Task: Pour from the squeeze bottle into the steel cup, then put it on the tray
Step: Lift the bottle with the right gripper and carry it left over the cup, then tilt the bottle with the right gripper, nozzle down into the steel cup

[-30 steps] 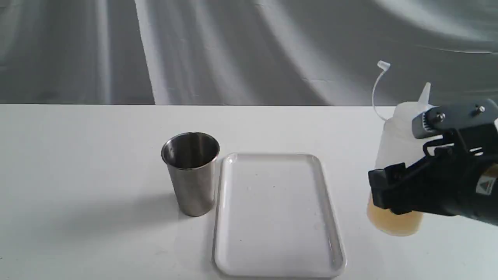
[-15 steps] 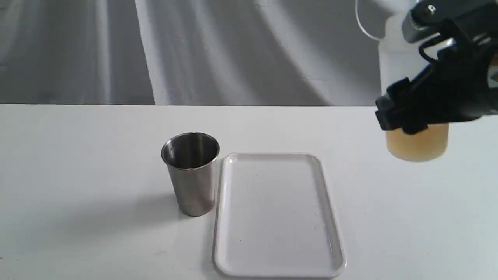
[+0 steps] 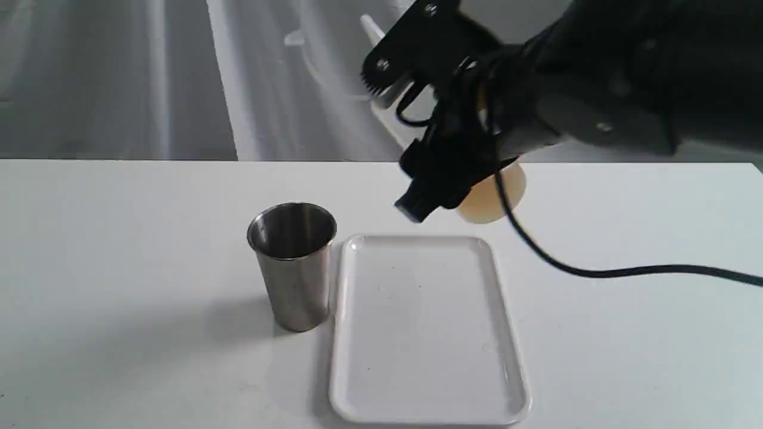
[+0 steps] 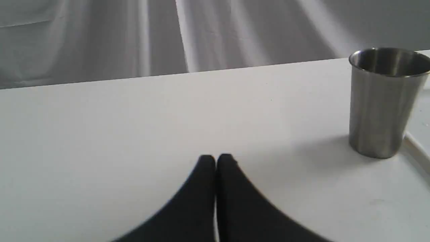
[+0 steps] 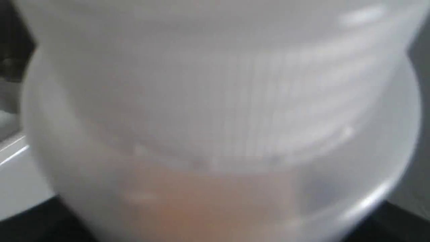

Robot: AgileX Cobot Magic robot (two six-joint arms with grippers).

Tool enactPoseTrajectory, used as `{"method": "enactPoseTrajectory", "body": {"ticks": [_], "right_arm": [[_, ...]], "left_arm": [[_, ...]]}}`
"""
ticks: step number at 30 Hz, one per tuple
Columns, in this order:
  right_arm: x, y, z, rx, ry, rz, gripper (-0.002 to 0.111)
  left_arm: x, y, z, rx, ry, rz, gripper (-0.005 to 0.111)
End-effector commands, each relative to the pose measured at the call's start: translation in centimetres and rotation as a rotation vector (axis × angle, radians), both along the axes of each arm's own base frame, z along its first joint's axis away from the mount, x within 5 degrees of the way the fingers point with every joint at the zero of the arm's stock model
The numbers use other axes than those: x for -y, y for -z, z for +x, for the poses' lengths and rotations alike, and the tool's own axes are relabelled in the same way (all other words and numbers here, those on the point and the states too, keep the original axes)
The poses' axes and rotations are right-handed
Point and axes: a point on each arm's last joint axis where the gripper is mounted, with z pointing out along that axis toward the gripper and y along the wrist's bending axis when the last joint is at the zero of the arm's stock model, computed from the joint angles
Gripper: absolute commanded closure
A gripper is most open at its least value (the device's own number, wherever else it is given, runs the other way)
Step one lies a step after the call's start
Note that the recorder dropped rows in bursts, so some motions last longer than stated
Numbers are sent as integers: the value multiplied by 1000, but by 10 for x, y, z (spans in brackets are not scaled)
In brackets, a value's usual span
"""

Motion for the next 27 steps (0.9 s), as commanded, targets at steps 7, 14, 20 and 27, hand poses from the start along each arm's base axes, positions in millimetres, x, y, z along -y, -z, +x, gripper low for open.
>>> {"method": "enactPoseTrajectory", "body": {"ticks": [7, 14, 20, 27], "right_arm": [[-30, 12, 19, 30, -20, -286, 81], [-35, 30, 30, 14, -17, -368, 81], [-37, 26, 34, 79, -17, -356, 81], [-39, 25, 35, 100, -30, -335, 81]], "left_arm": [[0, 1, 0, 6, -2, -4, 107], [0, 1, 0, 6, -2, -4, 107], [0, 1, 0, 6, -2, -4, 107], [0, 1, 0, 6, -1, -2, 107]]}}
